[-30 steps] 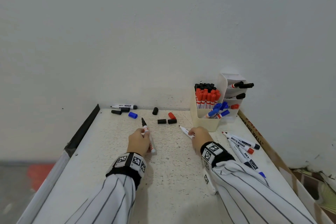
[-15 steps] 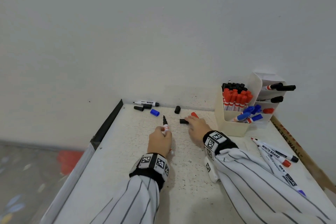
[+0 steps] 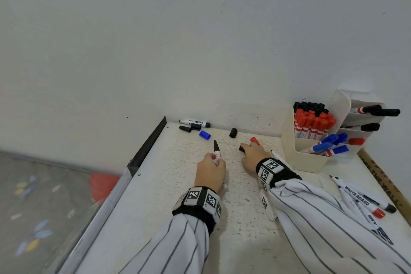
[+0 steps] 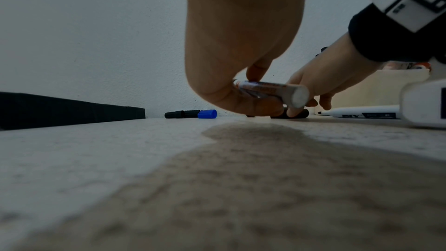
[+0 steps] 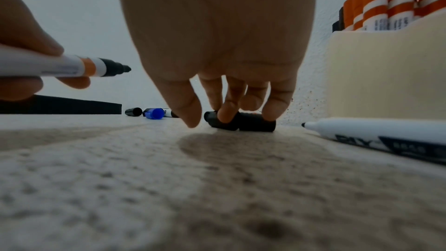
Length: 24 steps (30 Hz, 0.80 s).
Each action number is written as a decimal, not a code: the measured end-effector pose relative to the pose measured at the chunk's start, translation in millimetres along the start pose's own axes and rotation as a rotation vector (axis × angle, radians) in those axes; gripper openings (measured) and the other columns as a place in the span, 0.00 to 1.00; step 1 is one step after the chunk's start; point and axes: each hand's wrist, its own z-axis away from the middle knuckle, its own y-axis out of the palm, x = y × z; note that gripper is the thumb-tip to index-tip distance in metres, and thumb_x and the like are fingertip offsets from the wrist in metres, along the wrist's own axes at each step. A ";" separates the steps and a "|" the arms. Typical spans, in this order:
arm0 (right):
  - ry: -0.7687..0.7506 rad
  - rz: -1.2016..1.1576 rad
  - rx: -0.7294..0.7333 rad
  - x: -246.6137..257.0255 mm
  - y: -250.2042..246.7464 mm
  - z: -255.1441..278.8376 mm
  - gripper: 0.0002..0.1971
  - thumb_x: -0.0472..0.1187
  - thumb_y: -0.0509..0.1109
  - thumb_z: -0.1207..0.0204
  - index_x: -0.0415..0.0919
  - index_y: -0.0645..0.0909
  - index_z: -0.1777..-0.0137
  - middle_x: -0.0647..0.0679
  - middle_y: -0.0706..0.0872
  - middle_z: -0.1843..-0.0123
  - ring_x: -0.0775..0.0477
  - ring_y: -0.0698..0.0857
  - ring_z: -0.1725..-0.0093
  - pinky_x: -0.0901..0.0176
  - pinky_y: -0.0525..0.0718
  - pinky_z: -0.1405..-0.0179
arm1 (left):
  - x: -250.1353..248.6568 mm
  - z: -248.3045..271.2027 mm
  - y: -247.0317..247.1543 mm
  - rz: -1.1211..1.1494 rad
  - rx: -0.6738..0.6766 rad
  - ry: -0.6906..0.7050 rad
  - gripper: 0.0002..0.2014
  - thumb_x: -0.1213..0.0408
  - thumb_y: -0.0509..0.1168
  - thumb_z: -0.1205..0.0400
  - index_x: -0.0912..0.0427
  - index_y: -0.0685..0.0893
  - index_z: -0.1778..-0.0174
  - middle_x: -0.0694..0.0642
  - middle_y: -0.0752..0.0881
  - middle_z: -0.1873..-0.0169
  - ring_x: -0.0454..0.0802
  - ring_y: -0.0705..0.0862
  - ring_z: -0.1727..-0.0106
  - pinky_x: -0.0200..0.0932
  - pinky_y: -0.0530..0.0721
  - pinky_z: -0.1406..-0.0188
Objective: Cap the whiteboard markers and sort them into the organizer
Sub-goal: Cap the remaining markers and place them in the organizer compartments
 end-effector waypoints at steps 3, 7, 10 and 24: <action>-0.004 -0.118 -0.033 -2.8 -1.9 1.2 0.24 0.38 0.57 0.21 0.46 0.65 0.25 0.43 0.67 0.28 0.40 0.73 0.32 0.49 0.75 0.36 | -0.3 0.5 -2.7 0.024 -0.012 -0.006 0.13 0.59 0.57 0.16 0.61 0.77 0.40 0.57 0.83 0.55 0.50 0.83 0.58 0.47 0.86 0.53; -0.041 -0.233 -0.116 -2.8 -8.4 2.2 0.18 0.37 0.58 0.21 0.44 0.71 0.31 0.45 0.72 0.33 0.44 0.76 0.37 0.53 0.77 0.39 | 2.7 -2.9 -14.9 0.012 -0.016 -0.033 0.13 0.59 0.57 0.16 0.61 0.76 0.39 0.57 0.83 0.54 0.53 0.85 0.56 0.50 0.87 0.52; -0.092 -0.284 -0.134 4.5 -17.1 -1.1 0.16 0.36 0.60 0.21 0.43 0.74 0.34 0.44 0.75 0.35 0.46 0.77 0.39 0.56 0.75 0.40 | 11.4 -11.2 -36.6 -0.007 -0.033 -0.040 0.13 0.59 0.57 0.16 0.61 0.76 0.39 0.58 0.84 0.55 0.57 0.87 0.58 0.54 0.88 0.55; -0.155 -0.334 0.125 95.1 -2.9 -42.1 0.13 0.37 0.60 0.23 0.41 0.83 0.43 0.45 0.83 0.39 0.44 0.82 0.40 0.56 0.79 0.38 | 63.5 -57.0 -105.8 -0.214 -0.130 -0.032 0.14 0.58 0.55 0.16 0.60 0.76 0.38 0.61 0.86 0.52 0.57 0.84 0.54 0.45 0.81 0.54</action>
